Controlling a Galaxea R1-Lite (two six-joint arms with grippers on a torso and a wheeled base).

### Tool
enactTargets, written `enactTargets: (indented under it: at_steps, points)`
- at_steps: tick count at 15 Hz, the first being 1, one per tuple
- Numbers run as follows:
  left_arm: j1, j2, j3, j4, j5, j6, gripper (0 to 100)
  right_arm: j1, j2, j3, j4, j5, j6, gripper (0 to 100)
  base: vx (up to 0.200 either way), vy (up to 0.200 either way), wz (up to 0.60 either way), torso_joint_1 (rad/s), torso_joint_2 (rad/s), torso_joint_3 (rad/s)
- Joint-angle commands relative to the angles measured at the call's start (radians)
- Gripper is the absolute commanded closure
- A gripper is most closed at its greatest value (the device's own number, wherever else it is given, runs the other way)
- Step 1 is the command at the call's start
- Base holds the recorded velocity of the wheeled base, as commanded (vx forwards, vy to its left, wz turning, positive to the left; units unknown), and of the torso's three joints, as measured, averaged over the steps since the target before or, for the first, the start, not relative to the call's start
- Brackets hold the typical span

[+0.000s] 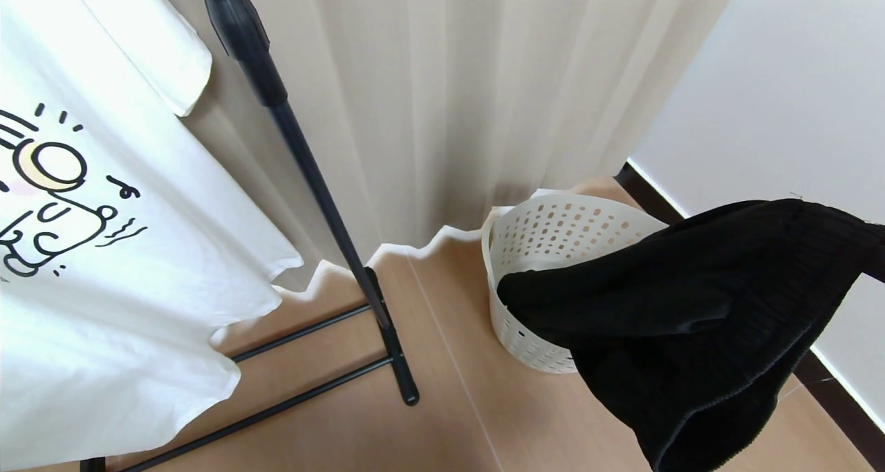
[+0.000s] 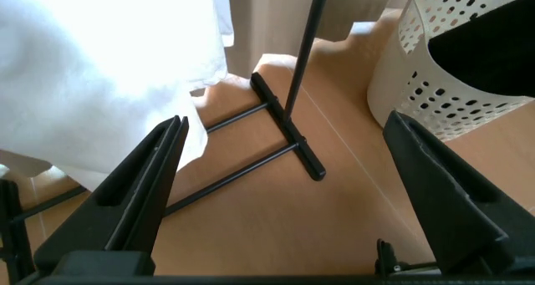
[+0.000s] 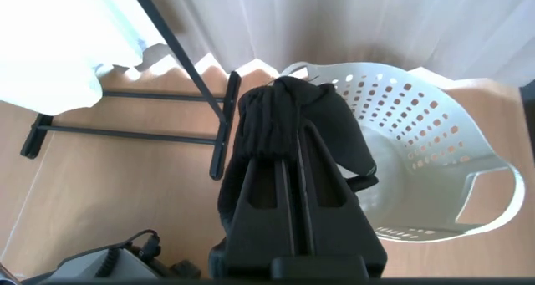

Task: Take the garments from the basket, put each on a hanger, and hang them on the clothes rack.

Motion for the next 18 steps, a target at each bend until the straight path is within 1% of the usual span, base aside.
enactTargets:
  at_steps: [1,8,13,16,18]
  points:
    - [0.000,0.001,0.000,-0.001,0.000,0.000,0,-0.005,0.002,0.000,-0.001,0.000,-0.001,100,0.000,0.000,0.00,-0.002,0.00,0.203]
    - [0.000,0.001,0.000,-0.001,0.000,0.000,0,-0.005,0.014,0.011,0.001,-0.004,-0.001,100,0.000,0.000,0.00,0.000,0.00,0.203]
    - [0.000,0.001,0.000,-0.001,0.000,0.000,0,-0.008,0.016,0.012,-0.001,0.007,0.001,100,0.000,0.000,0.00,0.005,0.00,0.205]
    - [0.000,0.001,0.000,-0.001,0.000,0.000,0,-0.032,0.028,0.012,-0.001,0.007,0.001,100,0.000,0.000,0.00,0.004,0.00,0.199]
    - [0.000,0.001,0.000,-0.001,0.000,0.000,0,-0.055,0.037,0.011,-0.001,0.007,0.001,100,0.000,0.000,0.00,0.002,-0.19,0.005]
